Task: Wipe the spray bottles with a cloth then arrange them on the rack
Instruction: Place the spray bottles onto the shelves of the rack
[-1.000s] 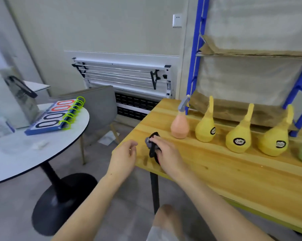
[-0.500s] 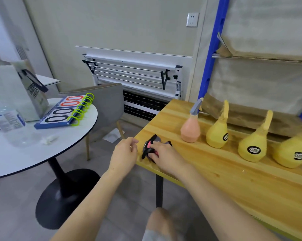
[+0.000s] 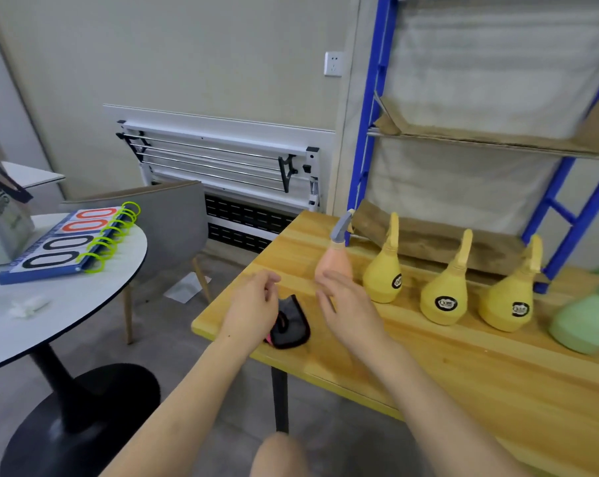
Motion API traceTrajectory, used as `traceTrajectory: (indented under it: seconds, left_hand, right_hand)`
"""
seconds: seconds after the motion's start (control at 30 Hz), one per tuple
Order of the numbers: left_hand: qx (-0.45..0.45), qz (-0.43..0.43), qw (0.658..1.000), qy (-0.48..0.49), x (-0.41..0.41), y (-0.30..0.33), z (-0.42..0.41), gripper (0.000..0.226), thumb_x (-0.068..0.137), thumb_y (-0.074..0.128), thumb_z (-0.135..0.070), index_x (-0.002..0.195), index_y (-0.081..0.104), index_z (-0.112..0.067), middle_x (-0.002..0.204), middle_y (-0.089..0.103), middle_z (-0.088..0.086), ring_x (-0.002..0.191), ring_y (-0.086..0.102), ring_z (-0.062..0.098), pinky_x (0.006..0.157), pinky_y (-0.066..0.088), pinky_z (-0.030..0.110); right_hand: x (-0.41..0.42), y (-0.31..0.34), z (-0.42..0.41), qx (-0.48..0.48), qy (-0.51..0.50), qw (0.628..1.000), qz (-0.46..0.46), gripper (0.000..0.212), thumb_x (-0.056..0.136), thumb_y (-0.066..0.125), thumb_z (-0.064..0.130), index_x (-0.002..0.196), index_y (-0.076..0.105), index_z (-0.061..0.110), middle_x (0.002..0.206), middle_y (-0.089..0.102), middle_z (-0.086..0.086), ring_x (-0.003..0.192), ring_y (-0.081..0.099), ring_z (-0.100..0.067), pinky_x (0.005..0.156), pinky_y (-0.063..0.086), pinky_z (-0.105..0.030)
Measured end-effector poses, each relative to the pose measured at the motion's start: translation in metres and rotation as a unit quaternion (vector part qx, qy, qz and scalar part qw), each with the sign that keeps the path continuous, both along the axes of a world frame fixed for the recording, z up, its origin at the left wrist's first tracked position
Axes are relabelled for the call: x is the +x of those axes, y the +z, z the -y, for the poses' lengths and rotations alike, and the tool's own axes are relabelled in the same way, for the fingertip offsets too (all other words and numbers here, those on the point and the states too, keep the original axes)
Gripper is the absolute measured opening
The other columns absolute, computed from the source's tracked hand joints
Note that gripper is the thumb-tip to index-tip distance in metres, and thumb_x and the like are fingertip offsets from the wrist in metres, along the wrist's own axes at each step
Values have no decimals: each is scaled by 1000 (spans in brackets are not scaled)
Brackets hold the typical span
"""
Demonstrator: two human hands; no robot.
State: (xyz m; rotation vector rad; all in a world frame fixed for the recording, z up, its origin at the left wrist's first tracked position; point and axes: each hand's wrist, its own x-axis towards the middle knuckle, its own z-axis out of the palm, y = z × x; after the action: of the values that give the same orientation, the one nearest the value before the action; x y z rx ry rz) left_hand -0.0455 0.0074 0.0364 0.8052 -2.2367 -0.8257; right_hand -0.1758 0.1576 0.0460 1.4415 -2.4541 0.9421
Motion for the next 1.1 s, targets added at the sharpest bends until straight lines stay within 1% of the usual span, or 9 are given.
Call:
traceTrajectory:
  seconds: [0.13, 0.27, 0.4, 0.5, 0.6, 0.7, 0.83, 1.0, 1.1]
  left_hand:
    - [-14, -9, 999, -34, -40, 12, -14, 22, 105, 48, -26, 123, 61, -27, 106, 63, -4, 84, 61, 8, 71, 54, 31]
    - [-29, -9, 998, -50, -81, 37, -16, 30, 102, 55, -30, 131, 56, -26, 120, 62, -4, 100, 63, 12, 85, 57, 38]
    - [-11, 3, 998, -54, -128, 59, -15, 49, 97, 65, -38, 141, 49, -24, 127, 61, -2, 111, 62, 18, 88, 56, 38]
    - [28, 17, 998, -55, -154, 57, -13, 53, 94, 68, -35, 142, 47, -22, 119, 67, 2, 97, 67, 22, 76, 59, 39]
    - [36, 18, 999, -36, -165, 44, -9, 29, 96, 66, -26, 123, 56, -21, 100, 70, 3, 81, 66, 19, 65, 55, 35]
    - [37, 16, 999, -26, -167, 35, -6, 11, 95, 66, -26, 101, 57, -25, 90, 67, -2, 77, 64, 16, 66, 58, 38]
    - [85, 26, 995, -48, -167, 33, -2, 19, 93, 71, -27, 107, 58, -30, 90, 67, -8, 81, 65, 12, 65, 53, 32]
    - [73, 1, 997, -31, -173, 38, -10, 11, 92, 73, -30, 99, 66, -25, 74, 66, -5, 63, 60, 13, 53, 43, 28]
    - [72, -60, 995, -28, -181, 59, -19, 10, 92, 74, -31, 96, 67, -25, 75, 68, -4, 68, 64, 15, 58, 48, 33]
  right_hand:
    - [-38, 8, -26, -113, -67, 990, -55, 29, 99, 60, 16, 126, 70, 13, 130, 64, -1, 125, 58, -20, 110, 46, -40]
    - [-69, 32, -41, -177, -140, 971, -73, 26, 97, 64, 15, 122, 66, 8, 117, 58, -4, 113, 56, -26, 101, 41, -27]
    - [-96, 54, -36, -134, -184, 974, -2, 50, 96, 68, 38, 136, 54, 11, 126, 52, -6, 123, 49, -27, 103, 38, -30]
    - [-113, 66, -28, -65, -200, 976, 62, 72, 91, 69, 52, 145, 46, 11, 135, 54, -6, 129, 50, -26, 107, 42, -36]
    - [-129, 65, -21, -3, -215, 974, 66, 54, 90, 69, 56, 122, 61, 13, 112, 66, -3, 111, 63, -27, 86, 49, -35]
    - [-137, 62, -17, 18, -215, 974, 66, 37, 89, 73, 52, 89, 59, 18, 81, 62, 2, 83, 65, -23, 67, 49, -33]
    - [-135, 58, -13, 43, -220, 971, 85, 31, 91, 74, 43, 88, 57, 17, 82, 60, 0, 80, 66, -26, 73, 59, -40]
    - [-139, 68, -10, 58, -206, 974, 73, 28, 94, 72, 40, 94, 57, 16, 95, 63, -6, 94, 65, -33, 73, 49, -36]
    - [-149, 91, -14, 42, -213, 976, 22, 32, 94, 70, 45, 101, 63, 15, 99, 68, -8, 95, 66, -36, 70, 46, -35]
